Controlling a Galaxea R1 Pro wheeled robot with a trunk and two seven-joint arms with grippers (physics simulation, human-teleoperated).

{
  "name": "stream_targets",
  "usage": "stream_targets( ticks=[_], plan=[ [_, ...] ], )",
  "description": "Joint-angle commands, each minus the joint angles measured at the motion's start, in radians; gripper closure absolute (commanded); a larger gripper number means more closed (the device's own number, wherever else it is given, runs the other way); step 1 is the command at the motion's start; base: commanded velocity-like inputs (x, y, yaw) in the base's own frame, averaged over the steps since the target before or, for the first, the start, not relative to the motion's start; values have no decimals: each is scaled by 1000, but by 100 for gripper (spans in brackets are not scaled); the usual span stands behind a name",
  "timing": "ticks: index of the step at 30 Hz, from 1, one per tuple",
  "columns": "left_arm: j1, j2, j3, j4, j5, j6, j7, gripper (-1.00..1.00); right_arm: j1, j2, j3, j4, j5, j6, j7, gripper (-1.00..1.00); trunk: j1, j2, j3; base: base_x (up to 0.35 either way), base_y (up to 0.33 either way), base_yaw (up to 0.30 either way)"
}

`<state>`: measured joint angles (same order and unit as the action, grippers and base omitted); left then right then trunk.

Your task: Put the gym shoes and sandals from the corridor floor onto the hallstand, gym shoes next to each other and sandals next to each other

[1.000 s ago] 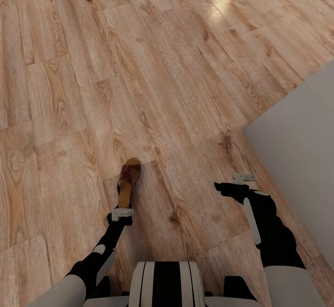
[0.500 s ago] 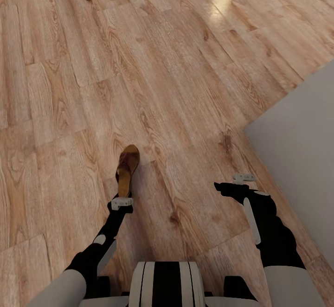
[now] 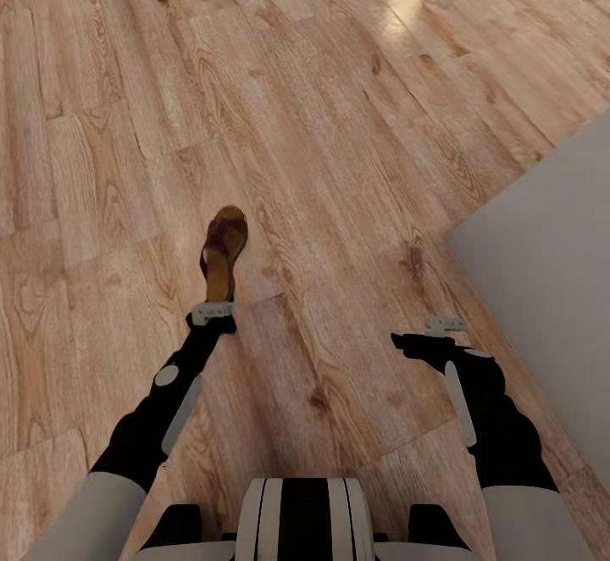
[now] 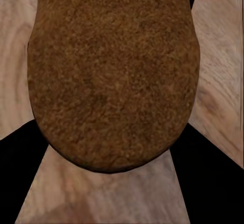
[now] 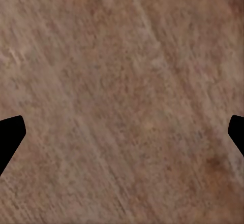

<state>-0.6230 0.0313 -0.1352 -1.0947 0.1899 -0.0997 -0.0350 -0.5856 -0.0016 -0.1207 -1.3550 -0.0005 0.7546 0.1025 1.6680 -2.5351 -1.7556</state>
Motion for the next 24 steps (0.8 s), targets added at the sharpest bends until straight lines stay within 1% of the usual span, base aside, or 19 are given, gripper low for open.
stream_targets(
  ticks=[1,2,4,5,6,7,8,9,10,11,12,14,15,16,18,19,20,24],
  plan=[
    [0,5,7,-66,10,70,-3,100,0,0,-1,-1,0,5,5,-100,0,0,-1,0,0,0],
    [0,12,15,-127,9,139,-3,100,0,0,-1,-1,0,5,5,-100,0,0,-1,0,0,0],
    [0,21,22,-182,9,206,-3,100,0,0,-1,-1,0,5,5,-100,0,0,-1,0,0,0],
    [0,32,26,-238,8,276,-3,100,0,0,-1,-1,0,5,5,-100,0,0,-1,0,0,0],
    [-1,58,31,-333,7,414,-3,100,0,0,-1,-1,0,5,5,-100,0,0,-1,0,0,0],
    [-1,64,32,-352,7,449,-4,100,0,0,-1,-1,0,5,5,-100,0,0,-1,0,0,0],
    [-2,77,33,-385,7,517,-4,100,0,0,-1,-1,0,5,5,-100,0,0,-1,0,0,0],
    [-2,84,34,-400,7,550,-4,100,0,1,-1,-2,0,5,5,-100,0,0,-1,0,0,0],
    [-2,96,35,-427,8,609,-4,100,0,1,-1,-2,1,5,4,-100,0,0,-1,0,0,0],
    [-2,102,35,-440,8,636,-5,100,0,1,-1,-4,1,5,4,-100,0,0,-1,0,0,0],
    [-3,115,36,-471,8,703,-6,100,0,1,-2,-17,2,5,4,-100,0,0,-1,0,0,0],
    [-3,126,37,-490,9,766,-6,100,0,2,-3,-42,2,5,4,-100,0,0,-1,0,0,0],
    [-3,127,38,-493,9,779,-6,100,0,2,-3,-47,2,6,3,-100,0,0,-1,0,0,0],
    [-3,130,38,-498,9,818,-7,100,0,1,-3,-56,2,6,3,-100,0,0,-1,0,0,0],
    [-3,131,43,-502,9,854,-8,100,0,1,-3,-62,4,6,3,-100,0,0,-1,0,0,0],
    [-3,132,50,-504,10,873,-7,100,0,0,-3,-68,6,6,2,-100,0,0,-1,0,0,0],
    [-2,132,67,-506,11,903,-8,100,0,1,-3,-103,8,7,0,-100,0,0,-1,0,0,0],
    [3,131,83,-506,12,921,-8,100,0,2,-4,-145,9,11,0,-100,0,0,-1,0,0,0]
  ],
)
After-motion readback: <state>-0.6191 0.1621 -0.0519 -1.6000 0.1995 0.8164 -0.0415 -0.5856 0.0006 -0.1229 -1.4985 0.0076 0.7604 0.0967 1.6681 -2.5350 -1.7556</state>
